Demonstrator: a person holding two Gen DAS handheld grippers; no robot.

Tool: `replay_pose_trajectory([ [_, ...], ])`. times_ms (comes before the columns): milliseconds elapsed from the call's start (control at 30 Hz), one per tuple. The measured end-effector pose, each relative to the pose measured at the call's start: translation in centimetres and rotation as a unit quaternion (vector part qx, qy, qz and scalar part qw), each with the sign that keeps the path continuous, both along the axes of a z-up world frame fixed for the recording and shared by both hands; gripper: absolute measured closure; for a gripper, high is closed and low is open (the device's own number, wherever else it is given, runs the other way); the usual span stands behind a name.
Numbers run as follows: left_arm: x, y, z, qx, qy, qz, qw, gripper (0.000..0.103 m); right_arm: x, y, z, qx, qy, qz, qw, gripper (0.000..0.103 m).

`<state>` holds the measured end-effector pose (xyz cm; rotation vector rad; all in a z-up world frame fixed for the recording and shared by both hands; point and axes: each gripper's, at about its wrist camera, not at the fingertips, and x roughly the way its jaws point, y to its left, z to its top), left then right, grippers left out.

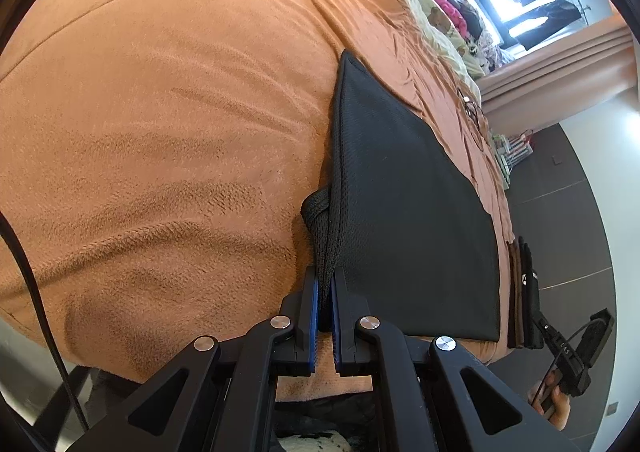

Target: Fold small clothes

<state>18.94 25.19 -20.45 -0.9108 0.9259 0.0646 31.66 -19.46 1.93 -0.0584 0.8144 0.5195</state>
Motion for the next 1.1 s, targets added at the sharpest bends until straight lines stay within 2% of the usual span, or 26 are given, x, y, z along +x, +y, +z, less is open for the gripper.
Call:
replay_pose_trajectory([
  [67,-0.2,0.2,-0.2,-0.007,-0.001,0.003,1.0000,0.098,-0.5,2.0,-0.5,-0.002,0.009,0.025,1.000,0.099],
  [167,-0.4,0.4,-0.5,-0.013,-0.003,0.006,0.9999,0.098,-0.8,4.8,-1.3,-0.031,0.011,0.042,0.999,0.099],
  [267,-0.5,0.3,-0.6,-0.015,-0.003,0.009,0.9998,0.098,-1.0,7.6,-2.4,-0.029,0.031,0.071,0.997,0.099],
  [400,-0.6,0.3,-0.8,-0.020,-0.001,0.013,0.9997,0.098,-1.4,10.5,-3.8,-0.047,0.032,0.100,0.993,0.099],
  [700,-0.9,0.3,-1.1,-0.027,0.002,0.018,0.9995,0.098,1.6,13.5,-8.4,-0.093,0.079,0.124,0.985,0.099],
  [933,-0.8,0.3,-1.1,-0.026,0.004,0.017,0.9995,0.098,1.3,13.6,-7.7,-0.104,0.092,0.136,0.981,0.099],
  [1100,-0.7,0.2,-1.2,-0.028,0.011,0.030,0.9991,0.098,2.2,14.4,-6.8,-0.096,0.078,0.135,0.983,0.099],
])
